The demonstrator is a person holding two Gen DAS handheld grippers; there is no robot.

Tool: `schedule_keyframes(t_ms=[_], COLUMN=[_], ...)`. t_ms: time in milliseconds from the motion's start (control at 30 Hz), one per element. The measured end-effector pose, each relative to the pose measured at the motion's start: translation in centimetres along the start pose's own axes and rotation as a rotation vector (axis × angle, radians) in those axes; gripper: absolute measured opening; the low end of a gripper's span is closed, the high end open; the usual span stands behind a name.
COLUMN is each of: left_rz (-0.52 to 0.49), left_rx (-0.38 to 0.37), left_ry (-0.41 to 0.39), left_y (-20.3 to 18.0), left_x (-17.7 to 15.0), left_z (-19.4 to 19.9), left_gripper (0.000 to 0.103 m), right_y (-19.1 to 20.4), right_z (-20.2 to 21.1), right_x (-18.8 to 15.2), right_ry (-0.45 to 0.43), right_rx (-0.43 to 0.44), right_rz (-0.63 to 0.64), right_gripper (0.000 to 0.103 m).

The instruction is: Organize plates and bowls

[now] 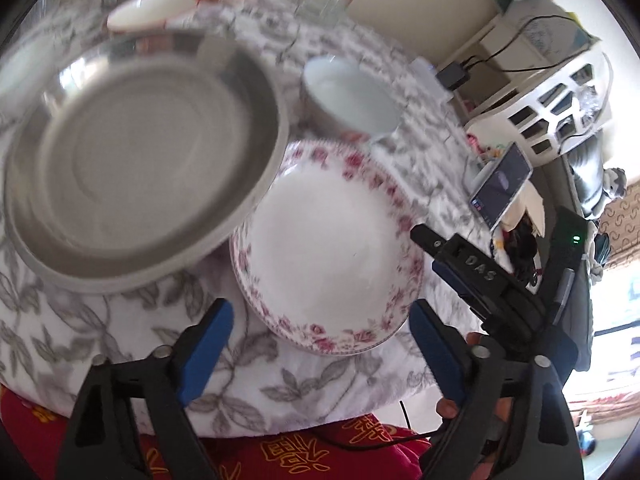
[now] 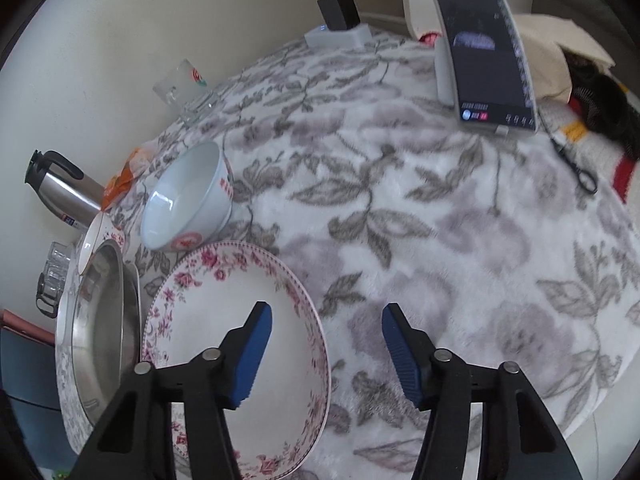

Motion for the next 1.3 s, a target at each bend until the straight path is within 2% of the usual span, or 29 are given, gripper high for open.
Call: schedule_keyframes(t_ms=[67, 133, 300, 367, 433, 633, 833, 1300], left_rz=[0.034, 0.055, 0.072, 0.085, 0.103, 0.134, 0.148, 0.116], left_rx=[-0.003, -0.015, 0.027, 0.037, 0.037, 0.044, 0.045, 0.057], left_ry=[0.015, 0.023, 0.011, 0.008, 0.015, 0.022, 0.023, 0.023], left_y=[0.6, 1.0, 1.3, 1.8, 2.3, 3.1, 3.6, 2.8], left_x=[0.2, 0.4, 1.0, 1.1, 1.5, 2.2, 2.3, 2.3], left_z=[-0.7, -1.1, -2.0, -2.1, -2.6, -3.7, -4.4, -4.1], left_gripper=[0.085, 0.070, 0.055, 0.049, 0.038, 0.021, 0.018, 0.018], right_y=[0.1, 0.3, 0.8, 1.0, 0.9, 0.4, -0.1, 0.0], right_z=[-0.5, -1.0, -1.6, -1.8, -2.0, -2.0, -2.1, -1.4], right_x=[-0.1, -0.1, -0.1, 0.0, 0.1, 0.2, 0.3, 0.2], right_ry=[0.018, 0.034, 0.040, 0.043, 0.043, 0.031, 0.026, 0.024], right_rx=[0.015, 0.016, 0.009, -0.008, -0.006, 0.025, 0.061, 0.043], right_rz=[0.004, 0.018, 0.040, 0.048, 0.046, 0.031, 0.011, 0.020], right_gripper=[0.046, 0.038, 0.021, 0.019, 0.017, 0.017, 0.018, 0.016])
Point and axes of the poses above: each gripper's, at about its wrist camera, not at the fingertips, and z roughly against the way its jaws point, y to its left, x to its top, the point moved 1 cm from there along -z, roughly the way its jaws point, and after that the axes turned 14 degrees about y, right-handed, at the moved point
